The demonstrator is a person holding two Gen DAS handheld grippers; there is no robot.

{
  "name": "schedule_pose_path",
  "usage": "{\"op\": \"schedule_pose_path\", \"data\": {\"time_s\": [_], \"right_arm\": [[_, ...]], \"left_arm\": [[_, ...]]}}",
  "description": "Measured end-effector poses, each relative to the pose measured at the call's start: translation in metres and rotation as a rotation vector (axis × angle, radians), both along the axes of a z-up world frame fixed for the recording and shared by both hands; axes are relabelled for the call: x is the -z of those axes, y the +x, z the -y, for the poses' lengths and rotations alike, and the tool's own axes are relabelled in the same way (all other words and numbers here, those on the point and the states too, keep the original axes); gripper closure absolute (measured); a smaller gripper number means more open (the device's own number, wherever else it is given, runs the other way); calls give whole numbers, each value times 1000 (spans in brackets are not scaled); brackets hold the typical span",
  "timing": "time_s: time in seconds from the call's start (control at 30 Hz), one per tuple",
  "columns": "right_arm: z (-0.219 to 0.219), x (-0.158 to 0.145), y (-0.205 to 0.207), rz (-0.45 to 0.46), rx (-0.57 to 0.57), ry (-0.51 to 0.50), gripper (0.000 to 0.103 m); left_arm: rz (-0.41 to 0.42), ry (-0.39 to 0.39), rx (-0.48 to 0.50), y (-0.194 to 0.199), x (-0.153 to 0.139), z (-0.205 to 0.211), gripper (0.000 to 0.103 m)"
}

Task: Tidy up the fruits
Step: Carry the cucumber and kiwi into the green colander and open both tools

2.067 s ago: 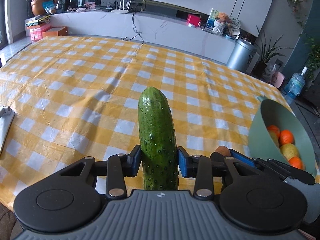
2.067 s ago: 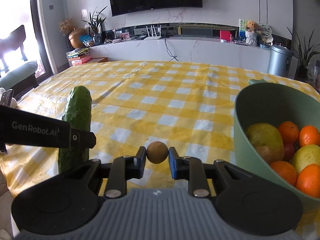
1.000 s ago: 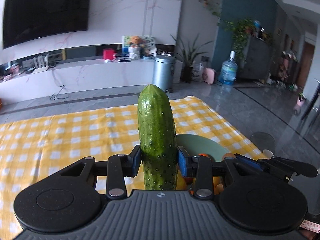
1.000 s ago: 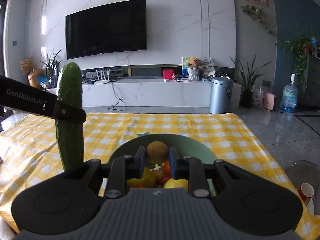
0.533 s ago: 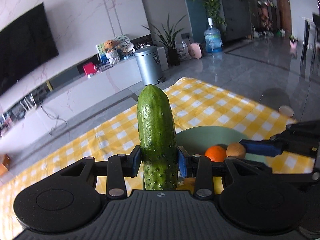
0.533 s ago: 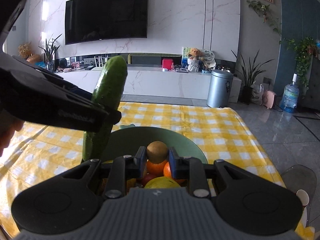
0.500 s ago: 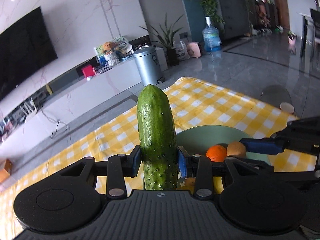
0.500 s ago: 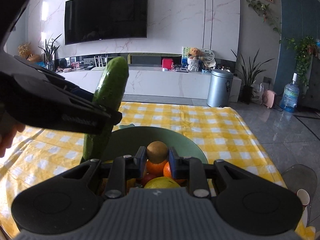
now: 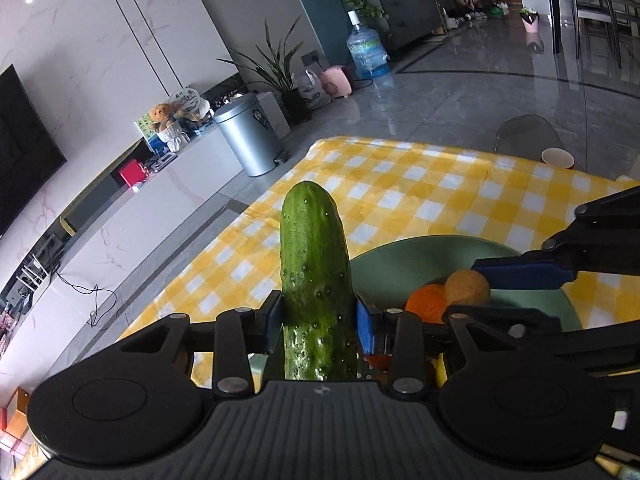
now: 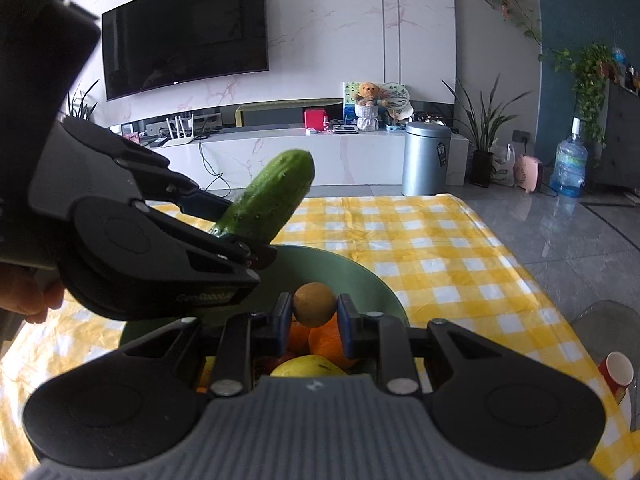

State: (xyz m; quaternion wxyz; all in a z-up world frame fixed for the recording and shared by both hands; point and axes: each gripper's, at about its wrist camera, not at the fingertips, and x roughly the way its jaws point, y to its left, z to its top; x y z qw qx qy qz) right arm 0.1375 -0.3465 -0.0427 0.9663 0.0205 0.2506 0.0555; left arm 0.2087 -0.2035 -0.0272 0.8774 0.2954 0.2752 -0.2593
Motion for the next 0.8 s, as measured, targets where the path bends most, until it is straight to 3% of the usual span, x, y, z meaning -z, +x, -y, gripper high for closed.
{"op": "schedule_pose_path", "data": {"time_s": [0.17, 0.33, 0.8], "right_arm": [[1, 4, 3, -24, 15, 21, 82], [6, 7, 4, -39, 27, 54, 82], [0, 10, 8, -41, 8, 10, 82]], "left_arm": [[-25, 7, 11, 10, 6, 2, 60], [-56, -51, -4, 13, 6, -6, 59], [-89, -148, -45, -5, -13, -32, 47]]}}
